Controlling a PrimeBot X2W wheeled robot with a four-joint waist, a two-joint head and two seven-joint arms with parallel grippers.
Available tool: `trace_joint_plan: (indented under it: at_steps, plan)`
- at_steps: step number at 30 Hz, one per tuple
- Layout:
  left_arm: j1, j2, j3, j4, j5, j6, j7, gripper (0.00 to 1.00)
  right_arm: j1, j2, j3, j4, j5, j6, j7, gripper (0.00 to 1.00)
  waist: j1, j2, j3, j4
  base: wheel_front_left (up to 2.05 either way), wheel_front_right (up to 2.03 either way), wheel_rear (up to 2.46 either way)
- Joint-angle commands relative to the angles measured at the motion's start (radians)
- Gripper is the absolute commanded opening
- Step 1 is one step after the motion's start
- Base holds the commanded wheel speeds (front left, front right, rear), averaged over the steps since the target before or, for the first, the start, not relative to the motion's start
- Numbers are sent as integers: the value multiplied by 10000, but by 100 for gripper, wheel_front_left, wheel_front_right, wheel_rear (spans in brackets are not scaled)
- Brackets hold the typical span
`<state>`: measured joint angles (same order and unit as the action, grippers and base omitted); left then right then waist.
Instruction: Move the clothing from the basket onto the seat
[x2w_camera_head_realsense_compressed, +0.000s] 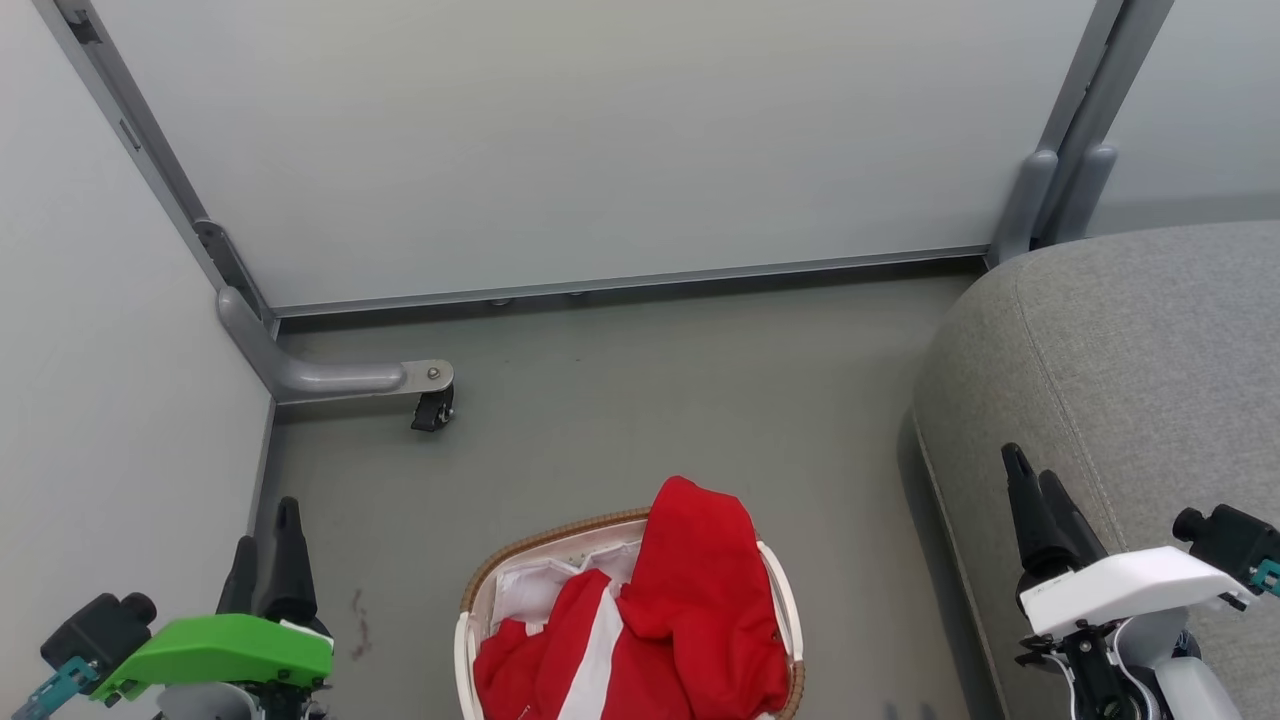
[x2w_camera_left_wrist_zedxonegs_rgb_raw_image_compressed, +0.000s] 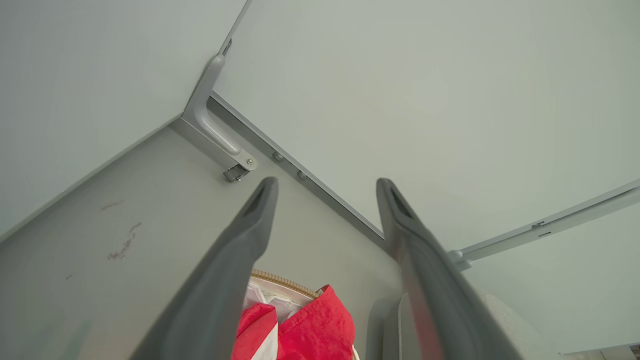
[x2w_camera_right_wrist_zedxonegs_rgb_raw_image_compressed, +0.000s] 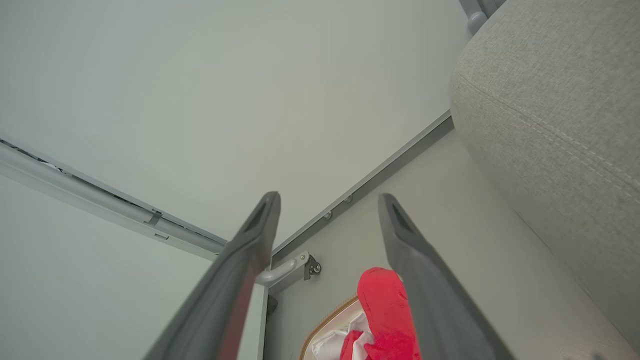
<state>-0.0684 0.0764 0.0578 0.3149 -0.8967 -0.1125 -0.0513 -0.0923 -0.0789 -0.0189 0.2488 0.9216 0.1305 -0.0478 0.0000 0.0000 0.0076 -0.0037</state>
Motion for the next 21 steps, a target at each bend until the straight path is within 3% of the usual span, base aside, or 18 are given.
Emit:
trace_joint_plan:
  at_steps: [1,21]
  plan:
    - [-147,147,-88,-10,493,61,-109,100,-228,-130,74,-77,-460,1,-140,100,0,0,-1,5,0,0,0]
    - [9,310,-813,616,3295,354,-786,100,-213,-150,526,464,-3635,2,-828,100,0,0,-23,-14,0,0,0]
